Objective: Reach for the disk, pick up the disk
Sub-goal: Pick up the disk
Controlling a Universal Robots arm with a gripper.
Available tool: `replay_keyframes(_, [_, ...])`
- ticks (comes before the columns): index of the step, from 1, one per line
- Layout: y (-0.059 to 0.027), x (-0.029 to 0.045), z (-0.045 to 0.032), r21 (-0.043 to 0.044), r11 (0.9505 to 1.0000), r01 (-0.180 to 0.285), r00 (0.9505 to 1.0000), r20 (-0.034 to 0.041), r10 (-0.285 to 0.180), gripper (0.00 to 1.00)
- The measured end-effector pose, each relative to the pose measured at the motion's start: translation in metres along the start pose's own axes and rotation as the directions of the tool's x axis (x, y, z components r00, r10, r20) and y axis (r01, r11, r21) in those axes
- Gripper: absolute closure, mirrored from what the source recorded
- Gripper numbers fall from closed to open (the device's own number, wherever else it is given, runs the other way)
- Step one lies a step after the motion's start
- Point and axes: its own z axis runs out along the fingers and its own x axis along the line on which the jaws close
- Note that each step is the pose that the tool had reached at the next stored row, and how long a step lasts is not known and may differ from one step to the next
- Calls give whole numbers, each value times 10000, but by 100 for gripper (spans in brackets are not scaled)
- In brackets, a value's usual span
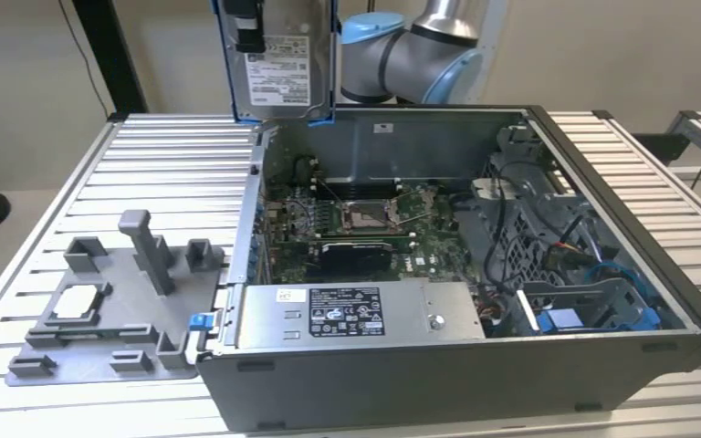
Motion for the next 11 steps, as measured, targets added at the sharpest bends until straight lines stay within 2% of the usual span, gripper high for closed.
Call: replay_keyframes(11, [-298,-17,-9,-10,10000,0,10000,-1,0,100])
